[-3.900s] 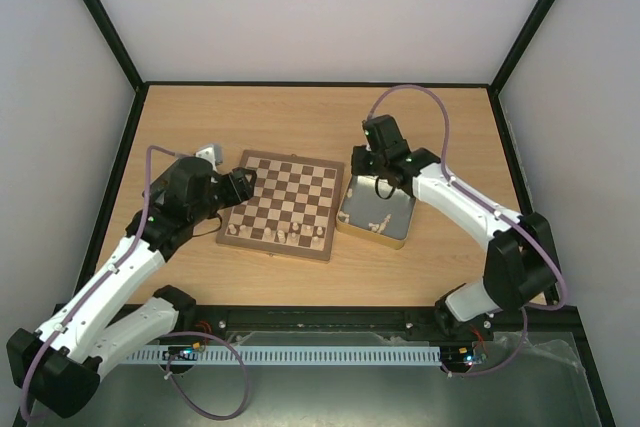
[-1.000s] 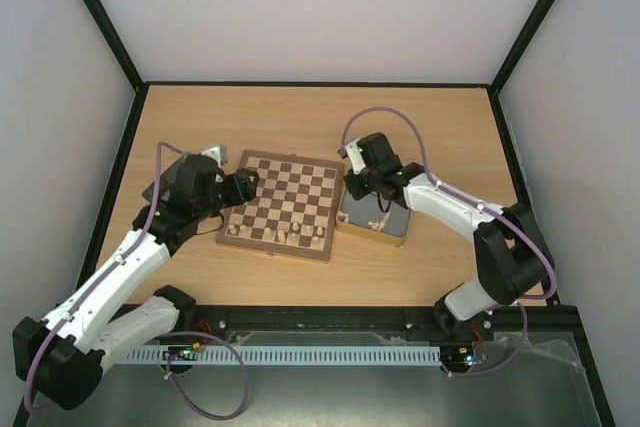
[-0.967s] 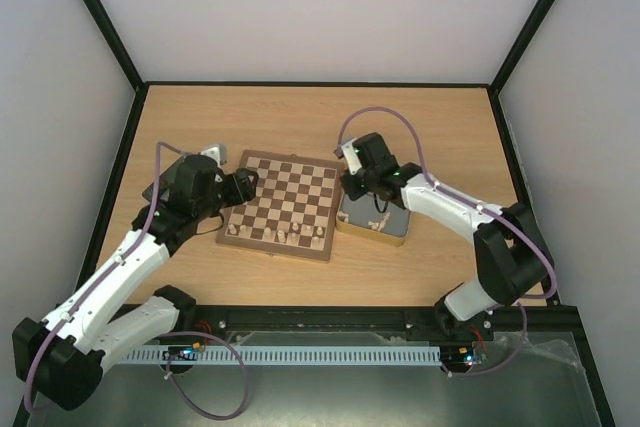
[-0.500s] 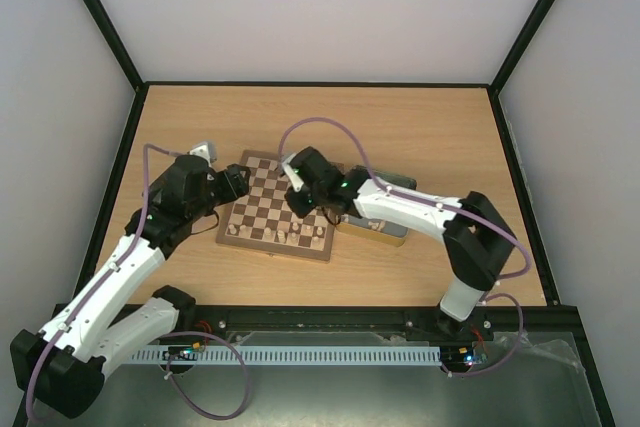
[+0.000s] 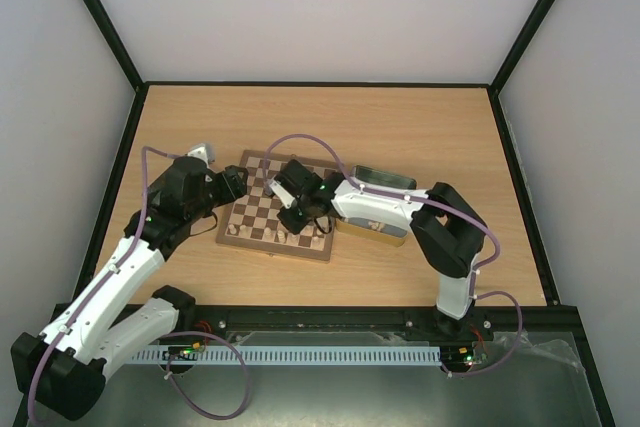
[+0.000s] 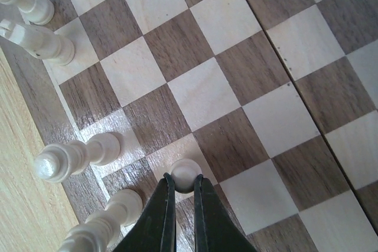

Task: Set up the chess pieces on the board
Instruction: Place the chess piece on the chessboard.

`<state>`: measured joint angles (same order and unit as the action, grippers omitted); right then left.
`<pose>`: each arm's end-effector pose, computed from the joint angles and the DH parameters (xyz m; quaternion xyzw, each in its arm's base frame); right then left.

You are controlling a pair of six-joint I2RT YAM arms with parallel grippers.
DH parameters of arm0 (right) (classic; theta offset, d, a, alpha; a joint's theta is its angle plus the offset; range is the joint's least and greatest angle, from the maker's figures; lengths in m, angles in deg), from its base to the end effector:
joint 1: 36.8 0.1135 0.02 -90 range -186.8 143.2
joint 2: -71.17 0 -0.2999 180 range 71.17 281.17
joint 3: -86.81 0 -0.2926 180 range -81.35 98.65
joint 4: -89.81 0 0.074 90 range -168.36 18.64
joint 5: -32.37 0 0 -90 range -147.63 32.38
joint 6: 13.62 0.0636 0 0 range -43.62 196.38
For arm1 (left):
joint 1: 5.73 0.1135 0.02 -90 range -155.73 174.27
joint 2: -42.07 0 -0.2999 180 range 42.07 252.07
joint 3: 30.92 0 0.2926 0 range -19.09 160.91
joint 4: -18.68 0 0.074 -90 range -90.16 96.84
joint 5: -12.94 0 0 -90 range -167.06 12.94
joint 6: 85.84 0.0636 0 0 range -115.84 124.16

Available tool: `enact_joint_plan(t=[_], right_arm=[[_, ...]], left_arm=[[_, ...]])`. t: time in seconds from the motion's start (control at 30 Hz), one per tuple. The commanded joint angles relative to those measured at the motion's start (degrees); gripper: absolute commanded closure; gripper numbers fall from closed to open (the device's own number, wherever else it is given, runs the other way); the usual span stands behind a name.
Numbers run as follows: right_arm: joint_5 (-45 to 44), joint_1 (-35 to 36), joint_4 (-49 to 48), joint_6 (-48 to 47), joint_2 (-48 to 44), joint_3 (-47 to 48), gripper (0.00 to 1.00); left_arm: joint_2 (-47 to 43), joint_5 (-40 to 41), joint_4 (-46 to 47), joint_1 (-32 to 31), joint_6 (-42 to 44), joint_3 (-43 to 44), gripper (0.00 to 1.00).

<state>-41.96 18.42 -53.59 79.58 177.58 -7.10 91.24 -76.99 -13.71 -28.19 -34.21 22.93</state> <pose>0.2443 0.3818 0.1863 -0.4513 0.8365 0.2517 0.1824 0.2194 -0.0906 0.3003 -0.1188 0.8476 -0.2614 0.4463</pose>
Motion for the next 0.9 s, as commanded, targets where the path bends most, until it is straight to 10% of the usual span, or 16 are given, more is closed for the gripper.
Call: enact_joint_plan(t=[0.0,0.87], right_arm=[[1.51,0.32,3.04,-1.00,1.65,2.07,0.97],[-6.86,0.19,0.25,5.40,-5.69,3.23,0.72]], left_arm=[[-0.50,-0.21,0.41,0.40,0.24,-0.45,0.25],[-0.92,-1.13,-0.01,0.62,0.13,-0.09,0.25]])
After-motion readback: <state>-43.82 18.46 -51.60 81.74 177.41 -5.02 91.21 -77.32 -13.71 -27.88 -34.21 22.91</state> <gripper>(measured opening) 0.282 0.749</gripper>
